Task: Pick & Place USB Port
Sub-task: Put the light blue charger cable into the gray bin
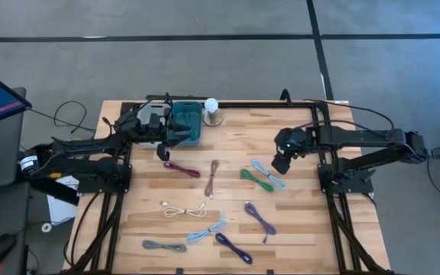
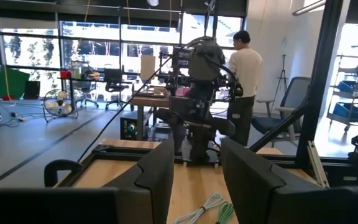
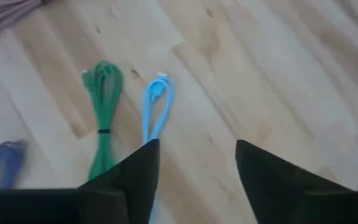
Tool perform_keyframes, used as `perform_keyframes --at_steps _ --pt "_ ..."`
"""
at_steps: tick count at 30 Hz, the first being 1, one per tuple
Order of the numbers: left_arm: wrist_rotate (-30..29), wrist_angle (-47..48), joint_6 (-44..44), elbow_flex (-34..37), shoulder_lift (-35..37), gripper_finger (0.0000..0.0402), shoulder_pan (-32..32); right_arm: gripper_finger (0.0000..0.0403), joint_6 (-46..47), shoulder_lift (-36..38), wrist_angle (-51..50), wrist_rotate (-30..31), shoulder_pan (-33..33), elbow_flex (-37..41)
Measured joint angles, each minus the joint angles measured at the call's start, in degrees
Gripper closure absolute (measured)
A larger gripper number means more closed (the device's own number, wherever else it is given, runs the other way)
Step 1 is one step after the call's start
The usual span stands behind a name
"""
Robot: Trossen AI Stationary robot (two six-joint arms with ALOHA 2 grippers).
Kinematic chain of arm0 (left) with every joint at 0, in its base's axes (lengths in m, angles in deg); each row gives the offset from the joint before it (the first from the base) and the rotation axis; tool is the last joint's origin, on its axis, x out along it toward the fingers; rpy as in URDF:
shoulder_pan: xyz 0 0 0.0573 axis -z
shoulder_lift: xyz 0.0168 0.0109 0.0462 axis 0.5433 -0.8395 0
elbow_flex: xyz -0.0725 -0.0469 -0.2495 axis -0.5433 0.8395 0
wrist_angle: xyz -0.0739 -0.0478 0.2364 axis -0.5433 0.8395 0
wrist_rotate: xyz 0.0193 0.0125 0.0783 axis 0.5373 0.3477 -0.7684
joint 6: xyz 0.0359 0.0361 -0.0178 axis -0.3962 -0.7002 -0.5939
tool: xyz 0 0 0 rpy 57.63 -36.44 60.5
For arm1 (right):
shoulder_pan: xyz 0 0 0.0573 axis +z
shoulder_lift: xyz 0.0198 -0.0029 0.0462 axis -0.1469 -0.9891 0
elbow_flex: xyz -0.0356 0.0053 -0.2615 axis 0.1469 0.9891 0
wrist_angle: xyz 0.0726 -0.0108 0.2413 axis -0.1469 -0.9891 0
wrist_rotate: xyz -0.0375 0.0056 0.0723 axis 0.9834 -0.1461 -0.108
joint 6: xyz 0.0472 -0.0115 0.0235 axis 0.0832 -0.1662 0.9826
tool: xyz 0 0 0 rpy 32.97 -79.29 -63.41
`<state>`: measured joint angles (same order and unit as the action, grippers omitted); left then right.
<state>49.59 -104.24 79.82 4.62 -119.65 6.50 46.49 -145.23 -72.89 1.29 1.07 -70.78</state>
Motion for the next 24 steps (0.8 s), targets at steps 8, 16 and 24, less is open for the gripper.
perform_keyframes --at_steps 8,16,24 --pt "0.01 0.45 0.02 0.0 -0.02 0.027 0.0 0.0178 5.96 -5.0 1.41 -2.72 4.91 -0.02" --pt "0.06 1.59 0.02 -0.02 -0.02 0.0274 0.0 0.0191 8.58 -16.06 1.8 -2.56 8.17 0.0" --pt "0.11 2.38 0.02 -0.02 -0.02 0.0275 0.0 0.0189 8.55 -27.57 5.93 -2.55 8.94 -0.01"
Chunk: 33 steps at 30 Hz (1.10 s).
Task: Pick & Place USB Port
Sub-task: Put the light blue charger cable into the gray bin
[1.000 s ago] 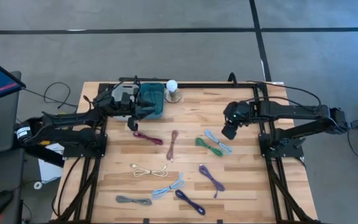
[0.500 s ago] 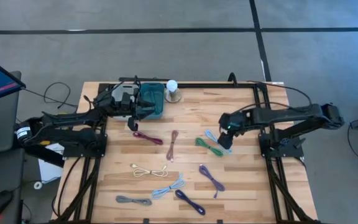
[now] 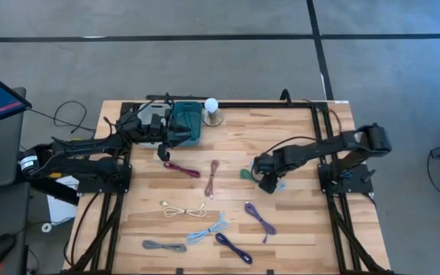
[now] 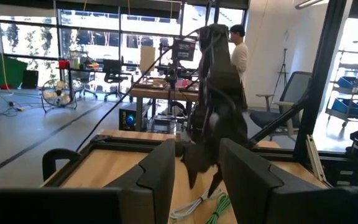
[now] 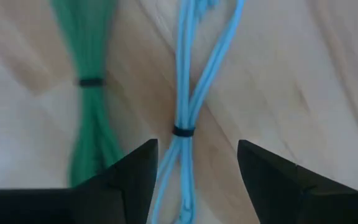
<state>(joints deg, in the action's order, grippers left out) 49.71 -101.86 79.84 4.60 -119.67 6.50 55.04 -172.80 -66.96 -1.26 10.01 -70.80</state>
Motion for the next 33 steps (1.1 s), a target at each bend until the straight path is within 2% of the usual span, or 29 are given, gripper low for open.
perform_keyframes --at_steps 6,9,12,17,18,23,30,33 --pt "-0.02 0.01 0.0 0.0 0.0 0.0275 -0.02 0.02 -0.47 -5.41 0.16 -0.06 -0.02 -0.31" --pt "-0.04 0.03 0.01 0.0 0.0 0.0275 -0.02 0.022 -0.49 -6.51 1.02 -0.23 -0.02 -0.25" --pt "-0.07 0.03 0.0 0.0 0.0 0.0275 -0.02 0.0265 -0.86 -6.63 1.43 -0.2 -0.01 -0.23" --pt "-0.09 0.03 0.0 0.0 0.0 0.0275 -0.02 0.0374 -1.59 -6.14 2.41 -0.82 0.04 -0.18" --pt "-0.09 0.03 0.0 0.0 0.0 0.0275 -0.02 0.0386 -2.53 -5.91 2.51 -0.81 0.04 -0.15" --pt "-0.09 0.03 0.0 0.0 0.0 0.0275 -0.02 0.0391 -4.26 -3.3 3.2 -0.73 0.04 0.15" --pt "-0.09 0.03 -0.08 0.0 0.0 0.0275 -0.02 0.0399 -8.18 4.86 5.28 7.35 -0.91 0.17" --pt "-0.07 0.07 -0.15 0.0 0.0 0.0275 -0.06 0.04 -10.2 9.88 6.94 8.31 -1.78 0.17"
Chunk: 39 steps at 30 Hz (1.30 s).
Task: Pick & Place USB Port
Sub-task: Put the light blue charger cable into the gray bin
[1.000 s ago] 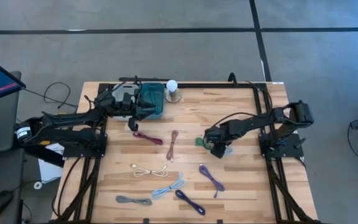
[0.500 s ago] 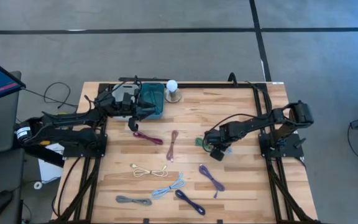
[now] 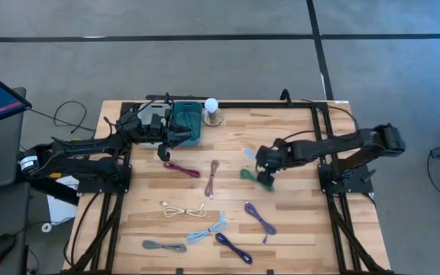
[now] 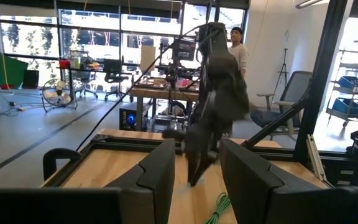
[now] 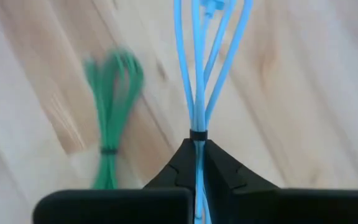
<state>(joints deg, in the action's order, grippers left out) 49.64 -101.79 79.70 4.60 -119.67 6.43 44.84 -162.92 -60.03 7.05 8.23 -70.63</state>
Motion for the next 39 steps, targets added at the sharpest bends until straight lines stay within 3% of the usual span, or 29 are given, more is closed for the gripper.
perform_keyframes --at_steps 8,14,23,29,39 --pt "0.07 0.45 -0.03 0.0 0.0 0.0275 -1.15 0.0402 -8.99 10.27 14.08 -0.75 -1.43 -0.07" --pt "0.03 0.54 0.42 0.0 0.0 0.0275 -1.18 0.0402 -16.9 12.0 28.95 -4.16 -1.65 -0.13" --pt "-0.05 0.35 1.61 0.0 0.0 0.0272 0.06 0.0403 -19.43 2.72 43.99 -11.0 -4.24 -0.17" --pt "-0.08 0.35 1.46 0.0 0.0 0.0246 1.29 0.0403 -20.83 -4.3 51.89 -13.37 -5.17 -3.19" --pt "0.0 0.32 1.62 0.0 0.0 0.021 2.55 0.0403 -25.97 -13.82 52.78 -15.29 -5.07 -15.43"
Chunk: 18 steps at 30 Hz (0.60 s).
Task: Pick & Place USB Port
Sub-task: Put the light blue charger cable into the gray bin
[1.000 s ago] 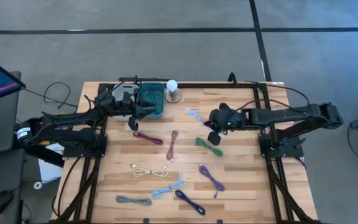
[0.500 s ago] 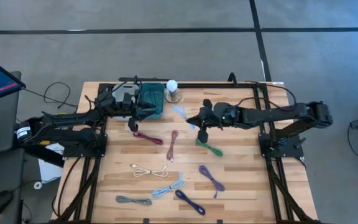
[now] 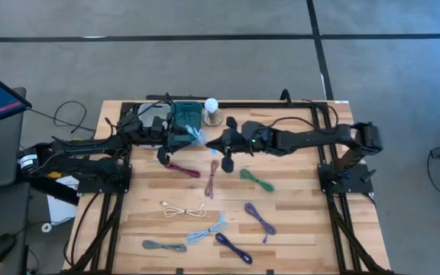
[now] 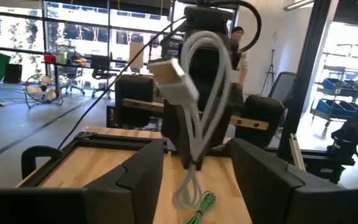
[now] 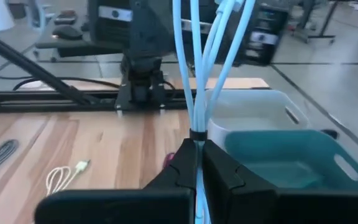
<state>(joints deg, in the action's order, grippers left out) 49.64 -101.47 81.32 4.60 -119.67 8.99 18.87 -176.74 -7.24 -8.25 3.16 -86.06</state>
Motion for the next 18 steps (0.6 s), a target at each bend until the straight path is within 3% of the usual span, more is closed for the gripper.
perform_keyframes --at_steps 12,18 --pt "-0.07 -0.24 0.03 0.0 0.04 0.0213 0.0 0.0403 -2.05 -10.72 0.1 -2.21 -0.68 -11.2" --pt "-0.11 -0.07 0.49 0.0 0.04 0.0215 0.0 0.0403 -2.05 -10.5 -0.02 -2.2 -2.53 -12.62"
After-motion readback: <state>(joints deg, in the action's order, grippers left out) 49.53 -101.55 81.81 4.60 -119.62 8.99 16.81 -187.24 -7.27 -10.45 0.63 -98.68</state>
